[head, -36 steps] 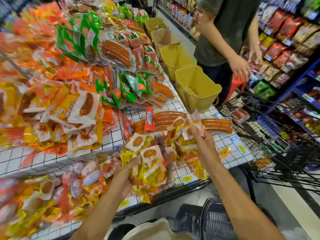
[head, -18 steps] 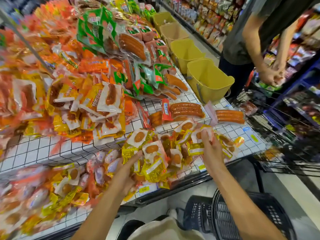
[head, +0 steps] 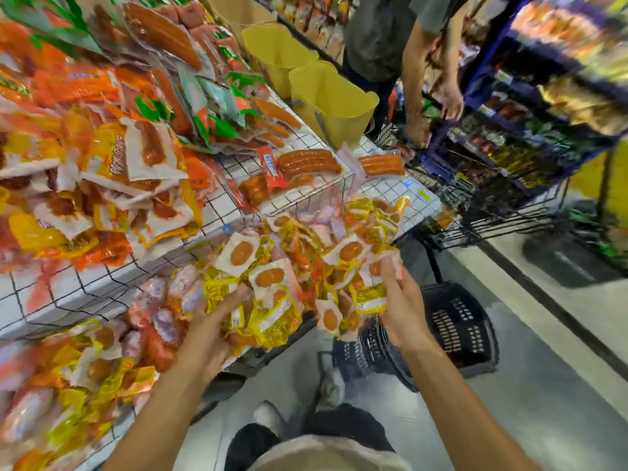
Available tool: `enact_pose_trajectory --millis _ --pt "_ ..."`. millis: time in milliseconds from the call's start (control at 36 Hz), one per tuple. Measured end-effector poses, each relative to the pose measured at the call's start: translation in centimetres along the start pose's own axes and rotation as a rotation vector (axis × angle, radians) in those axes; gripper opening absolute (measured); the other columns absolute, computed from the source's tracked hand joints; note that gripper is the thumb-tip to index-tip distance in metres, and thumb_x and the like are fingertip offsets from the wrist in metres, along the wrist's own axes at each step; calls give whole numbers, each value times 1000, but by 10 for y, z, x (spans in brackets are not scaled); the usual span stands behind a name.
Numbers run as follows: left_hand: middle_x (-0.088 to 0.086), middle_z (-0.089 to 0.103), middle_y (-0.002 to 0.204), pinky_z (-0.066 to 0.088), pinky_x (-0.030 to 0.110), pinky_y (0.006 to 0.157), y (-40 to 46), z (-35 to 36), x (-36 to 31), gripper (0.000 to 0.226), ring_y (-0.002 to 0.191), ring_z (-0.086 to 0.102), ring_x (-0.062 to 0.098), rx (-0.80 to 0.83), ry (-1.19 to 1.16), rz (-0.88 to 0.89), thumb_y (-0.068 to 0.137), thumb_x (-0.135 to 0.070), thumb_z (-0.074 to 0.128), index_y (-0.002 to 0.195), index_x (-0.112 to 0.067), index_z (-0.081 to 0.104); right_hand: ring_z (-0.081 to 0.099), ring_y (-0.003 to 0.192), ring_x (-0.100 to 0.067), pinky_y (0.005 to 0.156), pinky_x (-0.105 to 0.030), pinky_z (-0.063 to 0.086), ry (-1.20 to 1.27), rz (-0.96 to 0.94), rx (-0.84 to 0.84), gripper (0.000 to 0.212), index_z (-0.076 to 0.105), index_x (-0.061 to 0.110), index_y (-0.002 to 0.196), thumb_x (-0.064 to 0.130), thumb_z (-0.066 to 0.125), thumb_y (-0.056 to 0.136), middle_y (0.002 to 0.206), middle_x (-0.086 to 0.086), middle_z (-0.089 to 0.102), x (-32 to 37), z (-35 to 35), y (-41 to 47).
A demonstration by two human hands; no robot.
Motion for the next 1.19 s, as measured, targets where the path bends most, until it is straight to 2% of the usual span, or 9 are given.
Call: enact_pose_trajectory --millis 167,278,500,611,722,917,1028,1111,1194 --pt "5 69 128 41 71 101 -11 26 23 67 113 68 31 51 118 -19 74 -21 87 135 -24 58 70 111 -35 99 -62 52 31 10 -120 69 73 19 117 73 74 73 114 -13 75 -22 -48 -19" --pt "5 74 116 59 52 80 -11 55 45 29 100 74 25 62 177 -62 73 -20 80 99 -32 79 73 106 -33 96 -57 56 72 51 -174 60 73 18 118 64 71 79 113 -12 76 -34 -88 -24" --pt "6 73 120 62 42 70 9 139 116 50 107 71 28 94 254 -128 77 -16 78 125 -25 67 77 88 -22 60 -29 59 114 136 -274 43 73 20 108 56 60 90 99 -6 79 -46 -198 -14" --pt "10 73 119 57 57 88 23 200 165 37 108 70 32 86 276 -161 76 -12 75 112 -24 75 77 92 -23 64 -26 59 118 158 -329 50 73 18 111 60 62 87 101 -7 79 -49 -275 1" --pt "14 69 126 48 63 100 36 256 219 50 115 66 35 79 330 -238 76 -15 76 125 -19 68 76 95 -22 69 -29 60 101 231 -319 51 75 25 108 68 61 84 104 -6 79 -60 -350 20" --pt "18 68 126 54 63 89 78 312 302 46 113 67 38 88 454 -335 81 -10 74 126 -16 67 68 81 -17 70 -26 54 9 293 -420 52 68 3 110 51 52 97 95 -11 73 -94 -439 48" --pt "19 70 122 61 48 71 118 320 357 47 104 71 36 52 478 -426 78 -6 73 124 -13 67 65 69 1 61 -11 49 -77 323 -498 41 70 3 103 39 51 103 89 -6 72 -132 -473 66" --pt "16 68 127 61 53 76 150 322 400 47 111 68 37 130 557 -478 87 -3 65 132 -15 62 65 72 -2 64 -12 49 -94 346 -550 37 69 11 95 43 52 101 84 3 71 -175 -487 82" --pt "15 69 126 62 41 67 189 315 441 44 111 68 35 97 634 -503 89 0 64 131 -12 62 69 82 -7 72 -20 52 -59 397 -581 43 72 14 101 52 53 94 89 2 76 -229 -491 100"
Point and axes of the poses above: each hand's wrist, its own y-axis towards the middle knuckle, its own z-axis out of the palm, x = y × z, the point moved 5 cm from there along y, towards the middle knuckle
